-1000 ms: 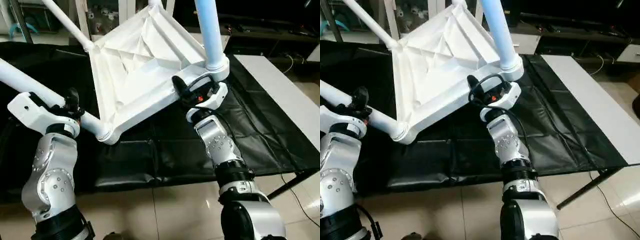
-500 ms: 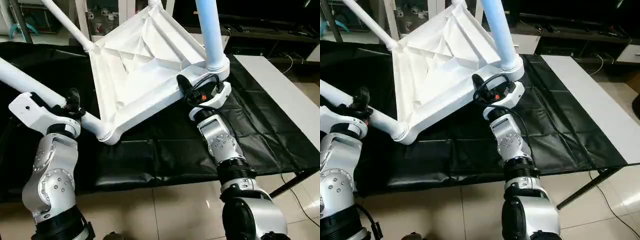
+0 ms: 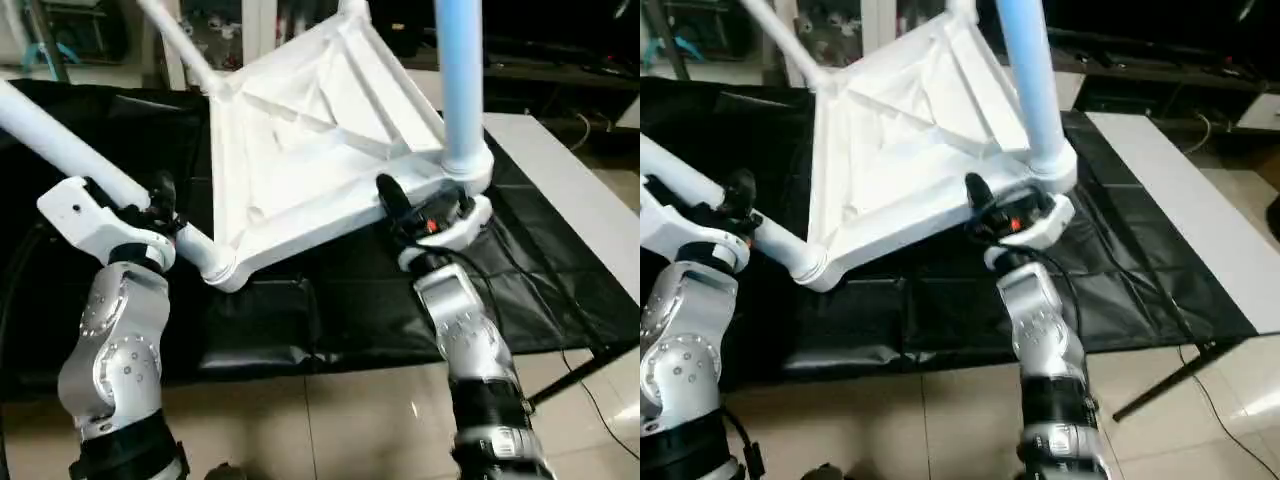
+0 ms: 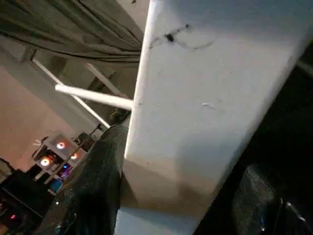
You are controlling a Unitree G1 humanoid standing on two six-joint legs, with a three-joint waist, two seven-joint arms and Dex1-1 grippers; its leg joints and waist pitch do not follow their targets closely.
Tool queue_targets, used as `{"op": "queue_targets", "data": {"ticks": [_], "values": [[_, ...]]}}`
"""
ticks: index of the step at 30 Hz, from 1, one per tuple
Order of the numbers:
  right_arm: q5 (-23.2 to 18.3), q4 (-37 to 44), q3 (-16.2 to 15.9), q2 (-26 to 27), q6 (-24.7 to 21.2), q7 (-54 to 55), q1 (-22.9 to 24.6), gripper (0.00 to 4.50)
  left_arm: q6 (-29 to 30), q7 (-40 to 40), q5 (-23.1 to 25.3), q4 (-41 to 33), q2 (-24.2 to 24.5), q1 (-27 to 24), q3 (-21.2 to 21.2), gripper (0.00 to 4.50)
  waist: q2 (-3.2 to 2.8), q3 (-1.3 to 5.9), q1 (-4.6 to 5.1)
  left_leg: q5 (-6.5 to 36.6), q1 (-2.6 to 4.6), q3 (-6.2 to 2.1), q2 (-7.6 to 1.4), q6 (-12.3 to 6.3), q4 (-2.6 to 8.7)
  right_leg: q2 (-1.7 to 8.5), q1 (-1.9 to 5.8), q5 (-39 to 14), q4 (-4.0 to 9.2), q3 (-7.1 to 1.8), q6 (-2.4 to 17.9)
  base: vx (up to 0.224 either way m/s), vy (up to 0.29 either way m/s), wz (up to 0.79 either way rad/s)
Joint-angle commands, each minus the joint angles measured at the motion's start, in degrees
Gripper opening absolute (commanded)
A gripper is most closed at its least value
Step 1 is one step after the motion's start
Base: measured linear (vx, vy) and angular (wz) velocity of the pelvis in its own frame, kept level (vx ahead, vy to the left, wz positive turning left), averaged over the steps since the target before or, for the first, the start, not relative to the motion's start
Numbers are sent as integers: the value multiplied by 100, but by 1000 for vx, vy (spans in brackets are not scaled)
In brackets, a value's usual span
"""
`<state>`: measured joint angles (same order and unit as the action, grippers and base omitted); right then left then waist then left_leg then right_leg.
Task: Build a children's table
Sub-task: Flip table
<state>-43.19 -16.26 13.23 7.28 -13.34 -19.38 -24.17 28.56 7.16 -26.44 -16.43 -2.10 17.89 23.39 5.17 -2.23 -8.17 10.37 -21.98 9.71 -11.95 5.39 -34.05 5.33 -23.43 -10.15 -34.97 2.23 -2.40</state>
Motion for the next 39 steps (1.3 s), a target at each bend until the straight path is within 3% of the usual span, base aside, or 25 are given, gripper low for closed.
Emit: {"op": "queue_targets", "data": {"ticks": [1,3,4,5,8,10,11,13,15,16,17,19,23,24,32,35,39], "values": [[371,999,-429,-247,56,-386,231,235,24,192,37,385,-18,-16,122,193,-25,334,50,946,102,29,-48,238,449,126,229,-711,347,-119,326,0,0,0],[774,1546,-645,-332,182,-136,435,235,24,202,115,538,48,27,59,193,-66,328,53,947,96,24,-45,286,456,120,217,-706,344,-121,270,0,0,0],[947,1680,-698,-359,247,-27,451,235,25,201,144,587,70,44,37,193,-42,327,57,960,97,30,-37,322,454,109,210,-773,358,-118,216,0,0,0],[1144,1848,-766,-391,325,76,374,235,65,292,251,669,104,79,13,193,-61,328,65,1021,100,30,-32,339,456,110,204,-849,357,-120,203,0,0,0],[1203,1975,-783,-405,299,185,242,235,90,265,282,717,152,71,-16,193,-63,316,105,1325,92,16,-41,385,476,123,189,-1189,401,-127,154,0,0,0],[1238,2081,-786,-437,254,332,123,235,143,253,366,719,247,18,-67,243,-58,319,164,1386,89,2,-41,410,481,119,183,-1173,388,-120,187,0,0,0],[1258,2117,-790,-460,241,395,78,235,158,266,409,725,284,0,-86,243,-28,320,190,1380,83,2,-40,397,478,114,186,-1152,388,-117,186,0,0,0],[1283,2206,-804,-494,251,539,-4,235,145,298,538,750,402,-26,-127,263,-35,332,212,1144,82,0,-39,336,453,107,194,-885,346,-117,193,0,0,0],[1296,2232,-797,-510,263,626,-59,235,132,319,571,755,449,-32,-124,282,18,338,210,967,84,14,-40,303,436,99,197,-698,324,-115,217,0,0,0],[1360,2250,-792,-505,279,705,-88,235,119,326,612,765,504,-39,-142,287,-11,339,198,741,92,25,-32,292,415,92,193,-425,293,-121,272,0,0,0],[1487,2287,-782,-493,292,827,-138,235,122,372,700,782,584,-60,-162,287,21,341,201,677,90,30,-29,287,413,87,200,-351,291,-119,279,0,0,0],[1667,2331,-798,-524,270,979,-197,235,108,390,862,804,715,-99,-242,289,19,354,191,451,117,32,-21,320,391,72,201,-6,262,-116,283,0,0,0],[1836,2353,-861,-648,209,1208,-331,235,92,414,1003,817,848,-141,-289,289,41,351,194,538,127,28,-14,425,404,61,218,42,248,-109,249,0,0,0],[1909,2347,-857,-703,215,1352,-412,235,58,449,1060,843,889,-150,-257,289,72,348,197,609,125,33,-16,427,403,70,221,-23,256,-113,232,0,0,0],[2532,2330,-741,-916,204,2074,-673,235,-190,899,244,1144,693,23,680,289,70,350,216,662,119,29,-7,524,396,78,217,-199,254,-121,210,0,0,0],[2616,2326,-772,-1001,179,2111,-714,235,-234,913,281,1222,799,7,759,289,55,356,216,626,134,29,-9,529,391,68,208,-83,248,-119,193,0,0,0],[2746,2341,-845,-1132,103,2228,-784,235,-281,853,311,1311,968,-28,823,289,94,356,220,544,132,36,-5,503,384,62,229,78,241,-118,182,0,0,0]]}}
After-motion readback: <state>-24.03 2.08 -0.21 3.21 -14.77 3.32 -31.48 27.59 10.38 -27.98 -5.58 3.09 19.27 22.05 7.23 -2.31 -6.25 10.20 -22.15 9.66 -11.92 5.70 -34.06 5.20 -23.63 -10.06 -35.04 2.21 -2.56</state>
